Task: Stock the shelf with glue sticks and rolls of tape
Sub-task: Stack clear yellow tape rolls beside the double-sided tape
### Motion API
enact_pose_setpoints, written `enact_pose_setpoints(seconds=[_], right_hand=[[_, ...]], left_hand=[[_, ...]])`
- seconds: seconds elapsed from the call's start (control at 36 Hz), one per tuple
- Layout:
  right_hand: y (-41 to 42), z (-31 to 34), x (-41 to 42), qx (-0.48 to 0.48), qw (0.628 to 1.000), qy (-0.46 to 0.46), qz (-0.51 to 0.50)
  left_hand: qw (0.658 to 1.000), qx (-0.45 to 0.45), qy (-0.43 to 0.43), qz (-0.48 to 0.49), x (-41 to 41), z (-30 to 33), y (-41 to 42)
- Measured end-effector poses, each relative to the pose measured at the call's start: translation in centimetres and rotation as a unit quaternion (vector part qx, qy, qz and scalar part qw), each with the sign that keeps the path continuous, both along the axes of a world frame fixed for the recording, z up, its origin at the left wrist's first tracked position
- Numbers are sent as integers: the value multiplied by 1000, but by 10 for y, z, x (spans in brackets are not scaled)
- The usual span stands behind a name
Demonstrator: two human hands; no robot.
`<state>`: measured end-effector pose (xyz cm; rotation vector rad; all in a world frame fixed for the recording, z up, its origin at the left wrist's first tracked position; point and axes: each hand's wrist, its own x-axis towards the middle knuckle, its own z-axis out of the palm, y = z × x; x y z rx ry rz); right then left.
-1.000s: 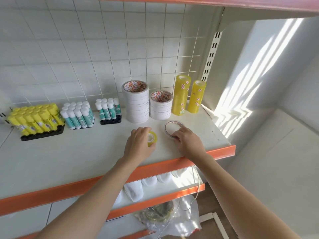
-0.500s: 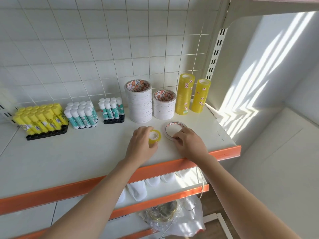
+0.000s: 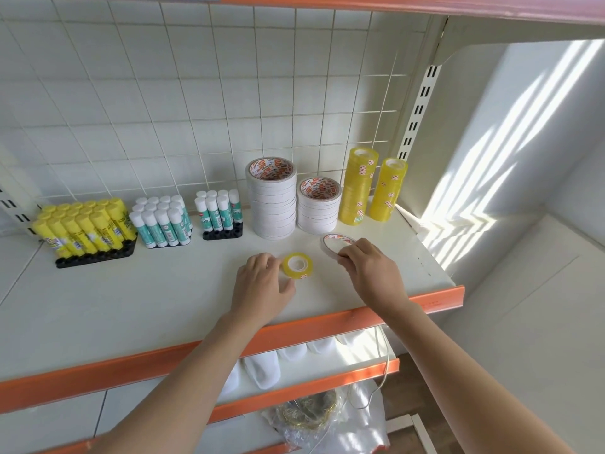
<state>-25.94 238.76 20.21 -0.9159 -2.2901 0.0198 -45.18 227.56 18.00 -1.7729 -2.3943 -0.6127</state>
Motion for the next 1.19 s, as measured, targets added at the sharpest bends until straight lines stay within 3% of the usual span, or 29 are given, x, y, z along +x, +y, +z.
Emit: enact_pose_setpoints(seconds=[0.31,0.5,0.64,1.19], right_hand=[[7,43,-16,111,991,71,36],[32,63,-48,130,990,37,25],[50,64,-68,154,987,-41,10],[78,56,-84,74,994,-76,4]], left_hand=[[1000,20,15,5,-1,-8,3],[999,22,29,9,-2,-10,3],[998,26,51,11,-2,-11,3],[999,23,43,14,-3,-15,6]])
